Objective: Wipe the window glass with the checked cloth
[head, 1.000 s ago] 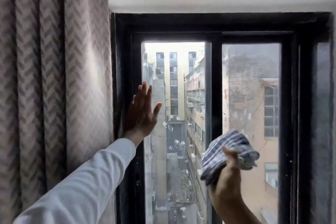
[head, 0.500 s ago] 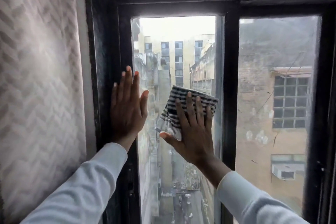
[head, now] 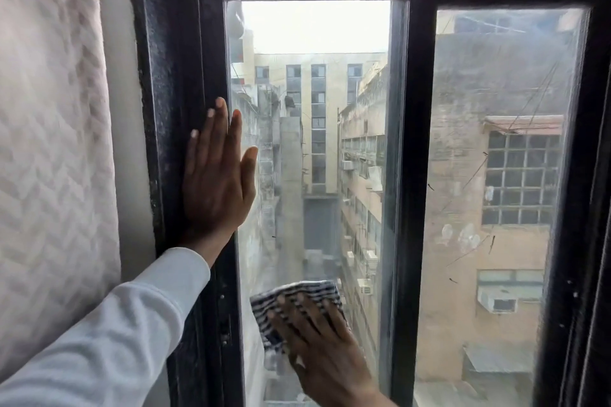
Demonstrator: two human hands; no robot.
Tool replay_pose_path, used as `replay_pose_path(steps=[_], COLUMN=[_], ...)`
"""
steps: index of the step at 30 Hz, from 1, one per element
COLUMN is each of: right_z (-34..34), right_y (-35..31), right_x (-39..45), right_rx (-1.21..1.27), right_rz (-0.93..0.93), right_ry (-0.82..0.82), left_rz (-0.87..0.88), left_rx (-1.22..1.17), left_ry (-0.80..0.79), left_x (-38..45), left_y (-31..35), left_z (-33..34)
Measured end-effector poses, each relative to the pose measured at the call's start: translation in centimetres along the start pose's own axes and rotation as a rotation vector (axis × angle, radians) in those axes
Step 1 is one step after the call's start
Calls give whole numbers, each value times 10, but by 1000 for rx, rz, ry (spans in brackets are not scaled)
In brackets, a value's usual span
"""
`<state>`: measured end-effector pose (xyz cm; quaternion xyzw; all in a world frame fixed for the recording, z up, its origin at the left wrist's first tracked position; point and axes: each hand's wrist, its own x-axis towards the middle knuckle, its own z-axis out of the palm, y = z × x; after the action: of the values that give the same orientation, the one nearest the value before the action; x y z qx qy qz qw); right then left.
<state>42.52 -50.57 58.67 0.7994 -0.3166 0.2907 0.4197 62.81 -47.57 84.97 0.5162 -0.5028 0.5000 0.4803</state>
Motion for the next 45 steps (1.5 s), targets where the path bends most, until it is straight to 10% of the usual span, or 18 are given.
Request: replay_pose_path(steps=[10,20,28,35,45], right_z=[-106,-8,-89,3,-91], right_y=[133,-12,89,-21,157], right_x=[205,-5,186,-29,178], right_rx=[126,36,135,42,136], right_rz=[430,-87,264,-163,391], right_ry=[380,-31,361,-163,297], left_rz=[-5,-14,-2,8,8], left_rx=[-30,-80,-106,-140,-148], left_ry=[7,44,108,90,41], left_x=[-1,-3,-4,-5,-5], left_y=[2,-1,-5,-7,-8], left_z=[-3,4,9,12,11])
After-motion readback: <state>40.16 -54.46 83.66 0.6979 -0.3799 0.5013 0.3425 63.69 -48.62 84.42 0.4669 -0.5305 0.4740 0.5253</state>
